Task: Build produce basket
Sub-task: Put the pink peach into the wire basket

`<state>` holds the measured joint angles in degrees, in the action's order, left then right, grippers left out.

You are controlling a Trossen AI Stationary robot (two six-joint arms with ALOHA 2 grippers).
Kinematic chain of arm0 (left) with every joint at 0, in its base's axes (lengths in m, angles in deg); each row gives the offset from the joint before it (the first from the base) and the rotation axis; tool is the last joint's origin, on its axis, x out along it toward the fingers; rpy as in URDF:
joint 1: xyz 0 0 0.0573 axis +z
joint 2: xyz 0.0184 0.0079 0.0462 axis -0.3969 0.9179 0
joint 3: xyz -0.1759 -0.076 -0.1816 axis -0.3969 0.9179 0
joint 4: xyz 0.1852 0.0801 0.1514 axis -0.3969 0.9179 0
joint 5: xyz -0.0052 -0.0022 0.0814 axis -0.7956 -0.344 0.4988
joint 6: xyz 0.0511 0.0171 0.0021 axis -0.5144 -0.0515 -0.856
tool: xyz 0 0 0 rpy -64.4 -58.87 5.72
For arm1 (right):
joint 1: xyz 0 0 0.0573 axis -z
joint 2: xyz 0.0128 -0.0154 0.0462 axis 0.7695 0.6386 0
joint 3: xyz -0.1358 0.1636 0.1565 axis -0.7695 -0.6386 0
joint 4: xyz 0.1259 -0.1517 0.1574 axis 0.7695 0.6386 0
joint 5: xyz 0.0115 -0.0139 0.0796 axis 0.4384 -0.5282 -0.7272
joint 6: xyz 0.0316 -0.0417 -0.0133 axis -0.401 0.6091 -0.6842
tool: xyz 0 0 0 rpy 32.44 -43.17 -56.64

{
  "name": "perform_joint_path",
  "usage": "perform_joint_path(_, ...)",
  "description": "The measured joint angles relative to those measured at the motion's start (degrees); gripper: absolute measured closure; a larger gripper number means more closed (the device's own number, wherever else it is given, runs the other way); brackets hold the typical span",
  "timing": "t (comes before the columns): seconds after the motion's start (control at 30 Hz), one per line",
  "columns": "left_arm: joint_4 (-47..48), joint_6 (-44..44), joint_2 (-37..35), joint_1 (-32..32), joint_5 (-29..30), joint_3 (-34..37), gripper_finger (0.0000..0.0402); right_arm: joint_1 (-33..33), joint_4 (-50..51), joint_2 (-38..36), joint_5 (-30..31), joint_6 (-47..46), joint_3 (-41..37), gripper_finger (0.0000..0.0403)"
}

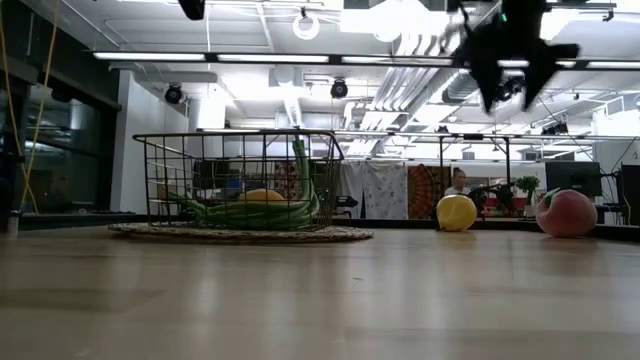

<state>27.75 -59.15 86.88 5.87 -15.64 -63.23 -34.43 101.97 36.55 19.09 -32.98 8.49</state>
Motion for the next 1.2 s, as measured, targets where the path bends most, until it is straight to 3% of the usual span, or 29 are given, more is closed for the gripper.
perform_joint_path(0.23, 0.3, 2.9, 0.0, 0.0, -0.2, 0.0, 0.0133, 6.2, -0.4, 0.2, -2.0, -7.3, -11.9, 0.0084)
perform_joint_path(0.43, -1.3, 2.9, 0.1, 0.0, -0.2, 0.0, 0.0133, 8.6, -3.1, 0.3, -5.7, -7.6, -17.4, 0.0084)
perform_joint_path(0.63, -1.3, 0.6, 0.1, 0.0, -0.2, 0.0, 0.0125, 9.5, -3.4, 0.2, -6.3, -12.2, -19.2, 0.0084)
perform_joint_path(0.9, -0.5, -4.4, 0.1, 0.0, -0.2, 0.0, 0.0066, 11.9, -6.3, 0.2, -7.2, -7.0, -19.2, 0.0084)
perform_joint_path(1.07, 0.3, 4.6, 0.1, 0.0, -0.2, 0.0, 0.0061, 12.0, -6.7, 0.2, -7.2, -7.4, -19.2, 0.0084)
perform_joint_path(1.2, 2.2, 3.2, 0.5, 0.0, -0.2, 0.0, 0.0061, 12.0, -6.7, 0.2, -5.0, -7.4, -19.2, 0.0084)
